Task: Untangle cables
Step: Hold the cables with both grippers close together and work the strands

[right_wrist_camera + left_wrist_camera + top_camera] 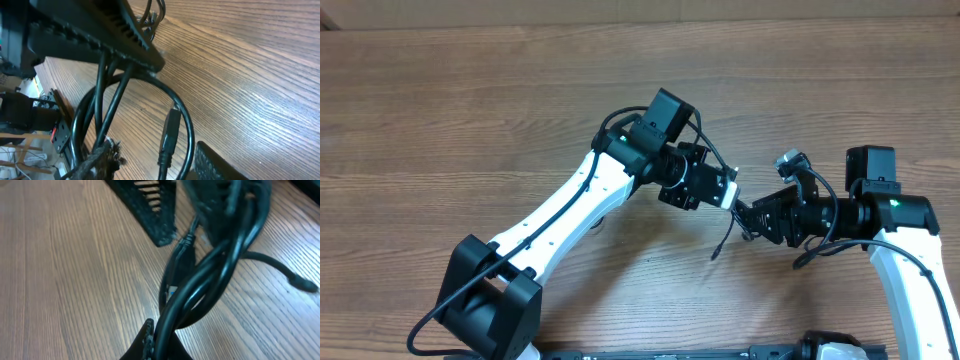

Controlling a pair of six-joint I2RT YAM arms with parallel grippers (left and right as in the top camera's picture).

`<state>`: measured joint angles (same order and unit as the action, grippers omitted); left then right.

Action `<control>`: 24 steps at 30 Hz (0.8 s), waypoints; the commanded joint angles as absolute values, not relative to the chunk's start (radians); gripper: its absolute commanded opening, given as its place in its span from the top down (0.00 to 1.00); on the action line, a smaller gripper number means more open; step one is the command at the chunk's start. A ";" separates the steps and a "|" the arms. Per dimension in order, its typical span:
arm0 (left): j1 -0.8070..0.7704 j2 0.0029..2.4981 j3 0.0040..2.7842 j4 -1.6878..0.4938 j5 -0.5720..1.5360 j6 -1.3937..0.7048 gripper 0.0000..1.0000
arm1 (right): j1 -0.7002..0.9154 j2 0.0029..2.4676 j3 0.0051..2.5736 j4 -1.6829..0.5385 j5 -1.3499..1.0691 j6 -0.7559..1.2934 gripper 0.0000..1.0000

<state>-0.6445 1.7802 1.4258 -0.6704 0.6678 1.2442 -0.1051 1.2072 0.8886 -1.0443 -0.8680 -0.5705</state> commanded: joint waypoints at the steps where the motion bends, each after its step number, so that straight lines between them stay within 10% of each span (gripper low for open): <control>1: -0.638 1.765 1.431 -0.616 0.700 1.092 0.96 | -0.106 1.195 0.890 -1.054 -0.891 -0.549 0.52; 12: -0.634 1.765 1.432 -0.515 0.857 0.986 0.96 | -0.106 1.195 0.890 -1.065 -0.890 -0.546 0.51; 17: -0.632 1.765 1.432 -0.512 0.883 0.986 0.96 | -0.106 1.195 0.890 -1.058 -0.816 -0.471 0.95; 24: -0.563 1.765 1.432 -0.513 0.880 0.877 0.96 | -0.106 1.195 0.890 -1.053 -0.805 -0.452 0.96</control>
